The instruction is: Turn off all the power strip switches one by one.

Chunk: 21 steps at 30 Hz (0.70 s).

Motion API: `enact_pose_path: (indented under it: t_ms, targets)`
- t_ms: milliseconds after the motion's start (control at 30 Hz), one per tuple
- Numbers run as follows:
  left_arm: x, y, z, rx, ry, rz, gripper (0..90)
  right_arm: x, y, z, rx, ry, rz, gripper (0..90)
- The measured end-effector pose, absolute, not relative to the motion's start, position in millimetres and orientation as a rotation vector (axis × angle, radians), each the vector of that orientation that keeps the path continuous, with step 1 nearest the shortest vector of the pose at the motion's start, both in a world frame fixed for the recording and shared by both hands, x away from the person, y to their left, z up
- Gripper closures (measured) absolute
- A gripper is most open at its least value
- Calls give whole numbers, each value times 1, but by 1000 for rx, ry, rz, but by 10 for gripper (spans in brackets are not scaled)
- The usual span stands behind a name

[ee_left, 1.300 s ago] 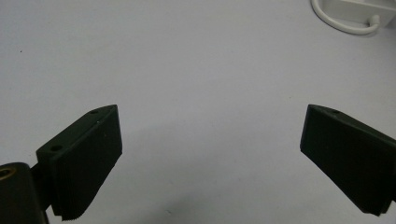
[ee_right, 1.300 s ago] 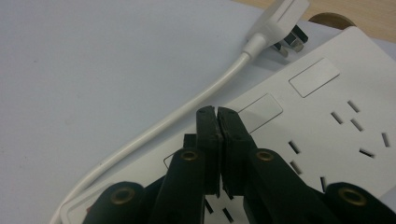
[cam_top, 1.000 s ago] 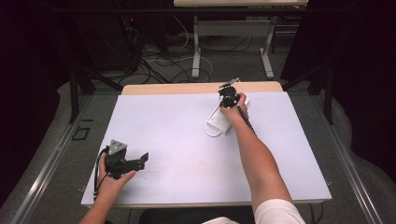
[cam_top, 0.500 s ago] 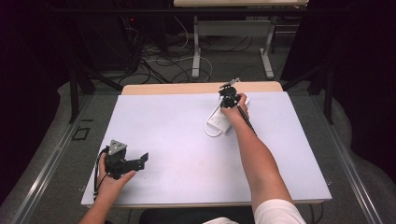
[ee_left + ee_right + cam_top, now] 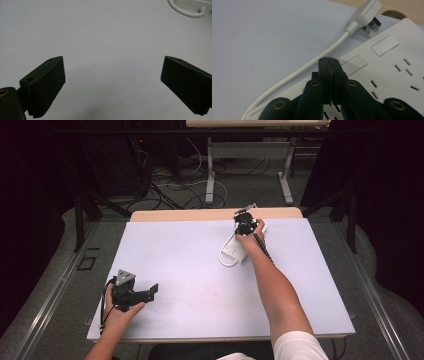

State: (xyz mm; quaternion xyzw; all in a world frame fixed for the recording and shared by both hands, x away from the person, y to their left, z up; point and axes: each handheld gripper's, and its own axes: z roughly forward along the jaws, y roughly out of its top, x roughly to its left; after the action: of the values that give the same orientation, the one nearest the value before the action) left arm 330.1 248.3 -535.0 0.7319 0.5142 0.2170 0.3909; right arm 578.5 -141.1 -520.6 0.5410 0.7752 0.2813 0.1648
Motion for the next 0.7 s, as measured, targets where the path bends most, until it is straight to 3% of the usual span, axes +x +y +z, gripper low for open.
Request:
enact_pose_path:
  t_ms: [300,700]
  targets:
    - [330,248,-535,1860,1308,552,54,582,-145,-515,1529,2214,831,838]
    - [331,248,-535,1880,1300,545,54,590,-159,-510,1472,2196,875,900]
